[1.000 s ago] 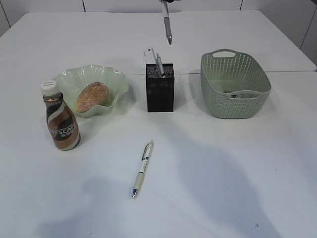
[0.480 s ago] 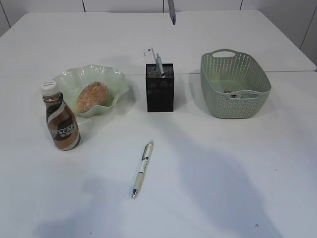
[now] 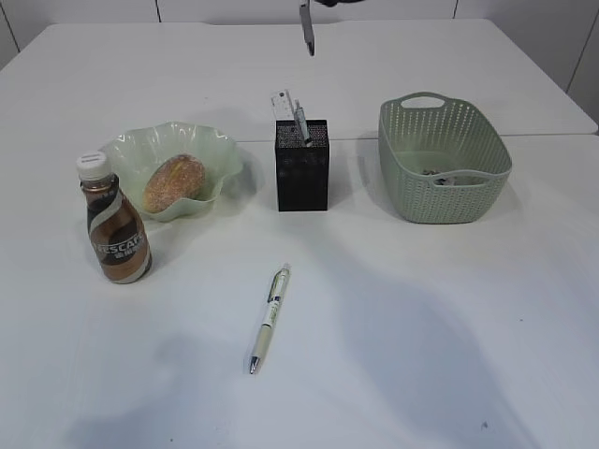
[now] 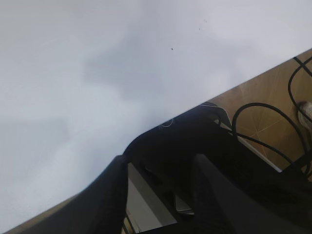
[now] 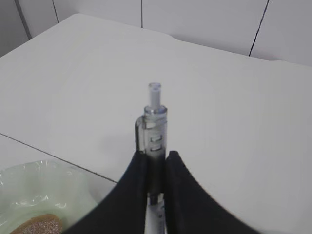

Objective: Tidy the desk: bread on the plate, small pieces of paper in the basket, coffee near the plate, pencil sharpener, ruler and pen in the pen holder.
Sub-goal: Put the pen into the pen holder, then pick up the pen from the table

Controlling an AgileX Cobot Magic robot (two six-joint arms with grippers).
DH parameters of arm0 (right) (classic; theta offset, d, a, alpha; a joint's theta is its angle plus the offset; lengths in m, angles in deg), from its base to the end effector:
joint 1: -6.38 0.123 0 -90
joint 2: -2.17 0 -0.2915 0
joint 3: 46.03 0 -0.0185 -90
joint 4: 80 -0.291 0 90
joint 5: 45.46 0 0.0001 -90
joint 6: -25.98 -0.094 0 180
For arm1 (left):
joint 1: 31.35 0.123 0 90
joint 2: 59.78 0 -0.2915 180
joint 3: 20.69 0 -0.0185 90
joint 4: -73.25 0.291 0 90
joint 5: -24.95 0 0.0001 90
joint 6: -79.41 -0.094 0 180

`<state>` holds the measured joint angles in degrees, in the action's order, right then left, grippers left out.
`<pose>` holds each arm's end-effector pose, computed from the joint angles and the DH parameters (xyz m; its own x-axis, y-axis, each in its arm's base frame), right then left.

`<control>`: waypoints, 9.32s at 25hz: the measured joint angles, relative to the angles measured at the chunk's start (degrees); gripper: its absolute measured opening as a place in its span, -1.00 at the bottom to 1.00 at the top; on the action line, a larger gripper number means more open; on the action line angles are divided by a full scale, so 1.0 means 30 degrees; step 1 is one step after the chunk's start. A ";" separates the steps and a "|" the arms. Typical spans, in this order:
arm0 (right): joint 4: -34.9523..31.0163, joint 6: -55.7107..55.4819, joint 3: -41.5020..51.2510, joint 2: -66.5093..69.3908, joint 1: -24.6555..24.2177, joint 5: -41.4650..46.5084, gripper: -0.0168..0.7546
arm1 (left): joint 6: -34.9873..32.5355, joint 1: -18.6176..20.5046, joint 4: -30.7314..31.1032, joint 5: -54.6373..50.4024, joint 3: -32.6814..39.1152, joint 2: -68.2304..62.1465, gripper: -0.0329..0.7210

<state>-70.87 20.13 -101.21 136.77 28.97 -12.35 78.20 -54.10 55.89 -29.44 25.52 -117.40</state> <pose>0.5331 0.2130 0.3667 -0.3388 -0.1752 -0.9244 -0.3195 0.9456 -0.0621 0.1447 -0.0854 0.2336 -0.9111 0.2156 -0.3513 0.3226 0.9034 -0.2824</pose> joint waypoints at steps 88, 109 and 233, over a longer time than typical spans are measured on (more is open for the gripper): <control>-0.2175 0.3000 1.6873 -0.0636 -0.0156 -2.1819 -0.79 | 0.0000 0.0000 0.0000 0.0609 0.0000 0.0000 -0.15; -0.2213 0.3038 1.6873 -0.0636 -0.0156 -2.1664 -0.79 | 0.0000 0.0000 0.0031 0.0623 0.0000 0.0000 -0.15; -0.0142 -0.0456 2.3412 -1.7870 -0.5143 0.9149 0.08 | -0.3254 -0.6976 -0.1328 0.2427 -1.0684 -1.3098 -0.16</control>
<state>-71.29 18.76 -30.97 83.16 13.54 15.10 68.44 -75.03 51.91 -22.16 -6.53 -156.70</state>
